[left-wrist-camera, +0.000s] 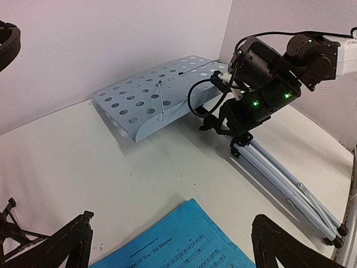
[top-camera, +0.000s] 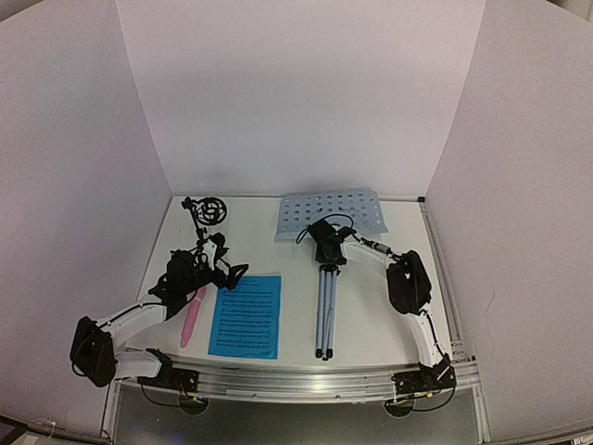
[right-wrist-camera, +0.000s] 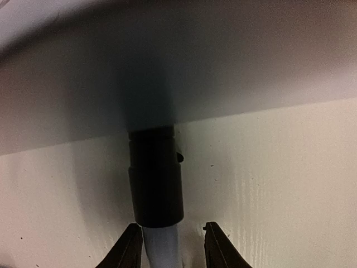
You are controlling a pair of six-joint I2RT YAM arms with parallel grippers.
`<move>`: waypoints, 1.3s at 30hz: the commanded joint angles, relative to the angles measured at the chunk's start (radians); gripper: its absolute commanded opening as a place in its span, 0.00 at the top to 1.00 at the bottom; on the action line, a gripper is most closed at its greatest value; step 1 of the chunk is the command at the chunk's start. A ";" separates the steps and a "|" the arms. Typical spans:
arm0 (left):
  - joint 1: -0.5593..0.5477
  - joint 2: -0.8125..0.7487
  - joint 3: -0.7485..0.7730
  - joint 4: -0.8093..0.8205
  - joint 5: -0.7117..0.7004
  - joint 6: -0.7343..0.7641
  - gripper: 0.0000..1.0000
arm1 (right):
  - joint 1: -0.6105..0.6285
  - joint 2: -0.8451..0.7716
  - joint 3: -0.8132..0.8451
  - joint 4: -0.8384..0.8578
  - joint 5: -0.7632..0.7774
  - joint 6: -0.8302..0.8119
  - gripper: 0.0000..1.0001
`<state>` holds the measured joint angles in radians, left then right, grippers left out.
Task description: Set up the instrument practice props
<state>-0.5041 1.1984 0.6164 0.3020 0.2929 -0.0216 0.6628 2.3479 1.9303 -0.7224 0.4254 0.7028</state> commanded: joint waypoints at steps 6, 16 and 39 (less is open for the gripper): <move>-0.002 -0.007 -0.018 0.059 -0.016 0.068 0.00 | 0.004 0.055 -0.045 0.070 0.009 0.030 0.62; -0.002 -0.012 -0.026 0.086 -0.036 0.119 0.00 | 0.004 0.107 -0.067 0.085 -0.013 0.090 0.62; -0.002 0.031 0.050 0.067 0.040 0.105 0.00 | 0.006 -0.273 -0.141 0.762 0.248 -0.177 1.00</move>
<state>-0.5041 1.2119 0.6072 0.3419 0.2726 0.0809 0.6720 2.3351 1.7999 -0.4100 0.5317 0.6600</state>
